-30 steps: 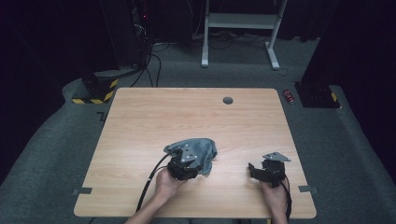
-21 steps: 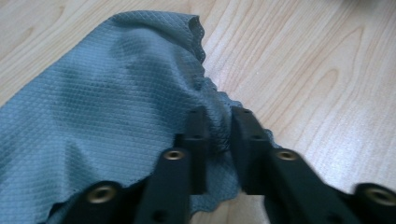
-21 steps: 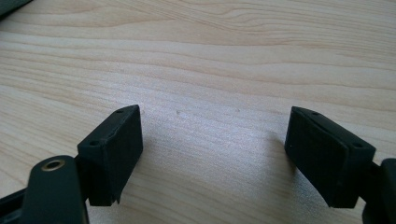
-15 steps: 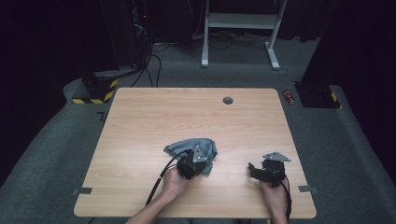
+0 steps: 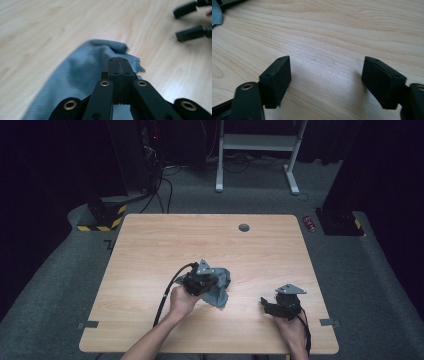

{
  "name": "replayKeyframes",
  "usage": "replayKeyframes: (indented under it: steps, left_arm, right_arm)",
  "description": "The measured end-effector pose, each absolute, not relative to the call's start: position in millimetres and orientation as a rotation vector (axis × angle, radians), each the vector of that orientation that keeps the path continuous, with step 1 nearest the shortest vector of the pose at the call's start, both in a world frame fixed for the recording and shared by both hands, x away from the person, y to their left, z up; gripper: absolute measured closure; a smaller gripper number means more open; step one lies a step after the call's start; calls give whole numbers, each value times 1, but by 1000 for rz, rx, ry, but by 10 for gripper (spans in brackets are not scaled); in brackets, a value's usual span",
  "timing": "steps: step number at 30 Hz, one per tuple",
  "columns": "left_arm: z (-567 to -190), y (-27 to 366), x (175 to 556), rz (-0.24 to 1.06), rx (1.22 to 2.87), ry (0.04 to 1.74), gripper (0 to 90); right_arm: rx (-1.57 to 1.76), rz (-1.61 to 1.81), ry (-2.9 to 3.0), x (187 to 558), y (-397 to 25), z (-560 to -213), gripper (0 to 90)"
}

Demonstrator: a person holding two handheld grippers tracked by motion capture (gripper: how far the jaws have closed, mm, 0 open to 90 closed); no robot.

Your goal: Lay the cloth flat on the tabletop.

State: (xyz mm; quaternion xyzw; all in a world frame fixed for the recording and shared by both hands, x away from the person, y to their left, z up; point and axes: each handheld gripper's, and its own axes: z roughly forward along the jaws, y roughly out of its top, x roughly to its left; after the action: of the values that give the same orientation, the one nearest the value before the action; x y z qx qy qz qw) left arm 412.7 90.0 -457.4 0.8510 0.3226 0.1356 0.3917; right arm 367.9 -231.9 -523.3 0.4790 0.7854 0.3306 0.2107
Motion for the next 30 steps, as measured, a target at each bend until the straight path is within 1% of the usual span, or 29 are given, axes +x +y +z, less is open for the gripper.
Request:
replayKeyframes:
  steps: [1, 2, 3, 4, 6, 7, 10, 11, 12, 15, 18, 21, 23, 24, 26, 27, 29, 30]
  left_arm:
    - [-456, 93, 417, 338, 2153, 836, 899]
    - [-456, 93, 417, 338, 2153, 836, 899]
    - [-452, 98, 425, 349, 2145, 860, 899]
    - [-452, 98, 425, 349, 2145, 860, 899]
    - [-448, 102, 430, 360, 2142, 872, 900]
    - [-446, 104, 436, 378, 2144, 877, 900]
    - [-444, 105, 443, 388, 2140, 891, 900]
    - [-444, 105, 443, 388, 2140, 891, 900]
    - [-444, 105, 446, 390, 2138, 901, 899]
    - [-448, 105, 454, 409, 2149, 921, 900]
    - [-450, 105, 457, 415, 2149, 929, 899]
    - [-455, 109, 463, 409, 2150, 965, 899]
    - [-456, 111, 465, 414, 2151, 975, 900]
    - [-456, 111, 465, 417, 2150, 977, 899]
    - [-456, 112, 466, 422, 2145, 979, 900]
    - [-455, 115, 466, 432, 2141, 989, 900]
    - [-454, 119, 467, 441, 2137, 995, 899]
    - [-454, 121, 468, 438, 2132, 1003, 899]
  right_arm:
    - [1320, 926, 2180, 367, -231, -523, 401]
    - [1302, 933, 2194, 365, -229, -522, 401]
    - [1286, 931, 2218, 364, -225, -520, 559]
    - [1286, 931, 2218, 364, -225, -520, 559]
    - [1256, 965, 2286, 364, -216, -518, 632]
    - [1206, 1037, 2320, 361, -204, -514, 664]
    - [1098, 1109, 2357, 356, -182, -509, 694]
    - [1098, 1109, 2357, 356, -182, -509, 694]
    - [1016, 1151, 2398, 355, -164, -506, 722]
    - [944, 1156, 2445, 358, -144, -507, 760]
    - [919, 1165, 2470, 361, -132, -510, 762]
    - [925, 1179, 2491, 366, -116, -514, 718]
    - [924, 1165, 2504, 367, -111, -517, 709]
    - [921, 1146, 2512, 367, -109, -518, 721]
    - [885, 1096, 2518, 367, -105, -521, 774]
    - [867, 1076, 2516, 366, -104, -521, 825]
    - [871, 1074, 2517, 366, -105, -521, 898]
    - [866, 1076, 2522, 366, -106, -521, 900]
